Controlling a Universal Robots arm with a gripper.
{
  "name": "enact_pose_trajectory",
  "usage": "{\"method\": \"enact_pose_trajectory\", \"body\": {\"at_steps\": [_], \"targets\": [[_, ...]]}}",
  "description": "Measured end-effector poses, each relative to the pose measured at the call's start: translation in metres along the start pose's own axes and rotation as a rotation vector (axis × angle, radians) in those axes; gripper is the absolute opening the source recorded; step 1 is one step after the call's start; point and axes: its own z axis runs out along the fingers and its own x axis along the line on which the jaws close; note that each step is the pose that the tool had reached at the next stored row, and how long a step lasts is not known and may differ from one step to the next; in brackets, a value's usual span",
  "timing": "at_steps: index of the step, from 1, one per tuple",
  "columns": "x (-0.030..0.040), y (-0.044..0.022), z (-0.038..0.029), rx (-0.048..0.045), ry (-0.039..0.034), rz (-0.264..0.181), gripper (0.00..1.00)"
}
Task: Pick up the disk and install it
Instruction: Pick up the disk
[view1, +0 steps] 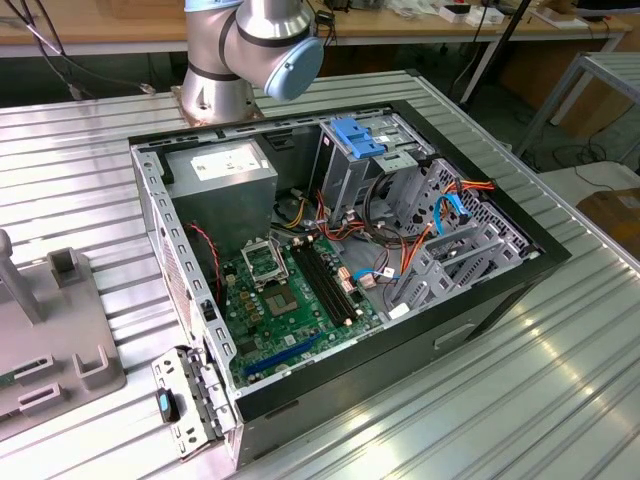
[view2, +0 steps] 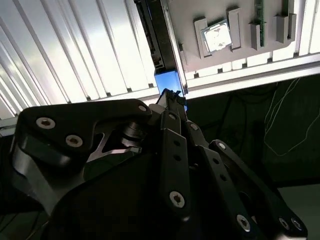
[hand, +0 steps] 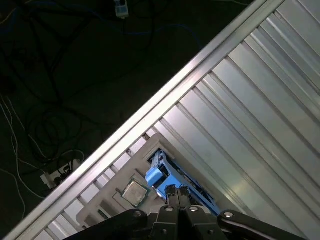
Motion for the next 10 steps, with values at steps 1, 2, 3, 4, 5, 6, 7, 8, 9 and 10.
{"method": "enact_pose_trajectory", "body": {"at_steps": [1, 2, 3, 4, 5, 6, 7, 8, 9, 10], "targets": [[0.0, 0.0, 0.0, 0.0, 0.0, 0.0, 0.11], [0.0, 0.0, 0.0001, 0.0, -0.0001, -0.004, 0.11], [0.0, 0.0, 0.0, 0.0, 0.0001, -0.018, 0.11], [0.0, 0.0, 0.0001, -0.0002, 0.0004, -0.039, 0.11], [0.0, 0.0, 0.0001, -0.0002, 0.0007, -0.057, 0.11], [-0.0001, 0.0, 0.0002, -0.0004, 0.0011, -0.092, 0.11], [0.0, 0.0001, 0.0002, -0.0005, 0.0015, -0.117, 0.11], [0.0, 0.0, 0.0003, -0.0006, 0.0018, -0.136, 0.11], [0.0, 0.0, 0.0004, -0.0008, 0.0023, -0.173, 0.11], [0.0, 0.0, 0.0005, -0.0009, 0.0029, -0.22, 0.11]]}}
